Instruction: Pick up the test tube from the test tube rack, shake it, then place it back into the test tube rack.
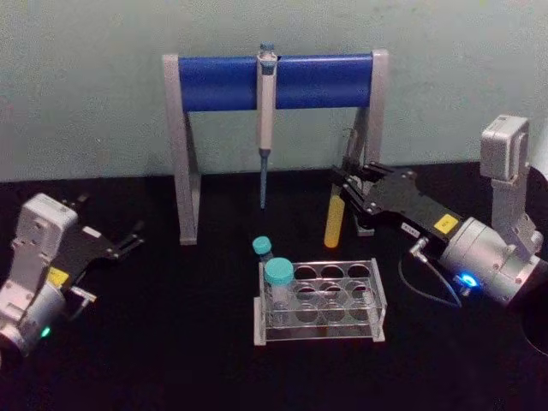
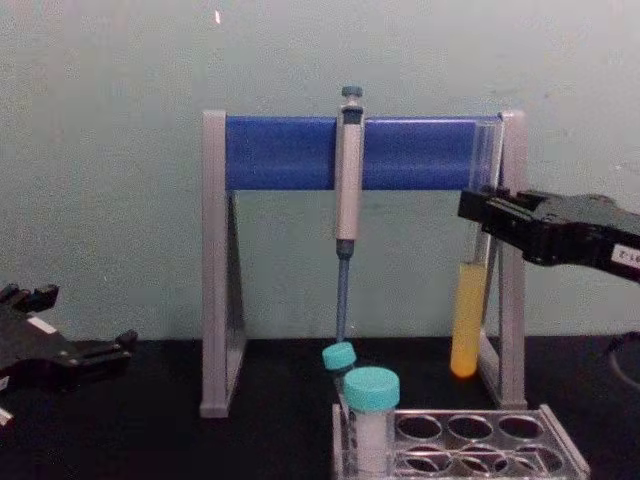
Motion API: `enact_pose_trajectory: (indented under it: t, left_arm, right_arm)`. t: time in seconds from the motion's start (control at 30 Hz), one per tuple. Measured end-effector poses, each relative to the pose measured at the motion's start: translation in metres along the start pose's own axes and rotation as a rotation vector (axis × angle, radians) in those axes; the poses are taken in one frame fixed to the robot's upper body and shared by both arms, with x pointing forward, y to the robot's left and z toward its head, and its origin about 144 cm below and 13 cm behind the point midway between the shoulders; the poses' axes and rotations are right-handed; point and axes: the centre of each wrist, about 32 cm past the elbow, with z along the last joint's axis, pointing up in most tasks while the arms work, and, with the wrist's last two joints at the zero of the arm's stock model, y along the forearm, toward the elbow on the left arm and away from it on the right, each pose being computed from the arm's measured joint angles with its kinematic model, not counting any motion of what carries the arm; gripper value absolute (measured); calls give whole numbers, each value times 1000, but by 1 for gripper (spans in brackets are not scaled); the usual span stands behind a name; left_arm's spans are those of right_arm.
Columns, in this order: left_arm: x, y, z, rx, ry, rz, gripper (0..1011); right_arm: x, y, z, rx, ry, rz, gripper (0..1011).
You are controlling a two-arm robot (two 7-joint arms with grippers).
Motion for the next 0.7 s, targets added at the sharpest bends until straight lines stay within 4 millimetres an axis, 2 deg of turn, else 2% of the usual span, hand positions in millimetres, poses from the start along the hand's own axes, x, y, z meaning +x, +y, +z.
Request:
enact_pose_trajectory:
  t: [0.7]
  left_arm:
    - [0,0,0,0,0,0,1001]
  right_arm:
    - [-1,-2,0,5,3,3,221]
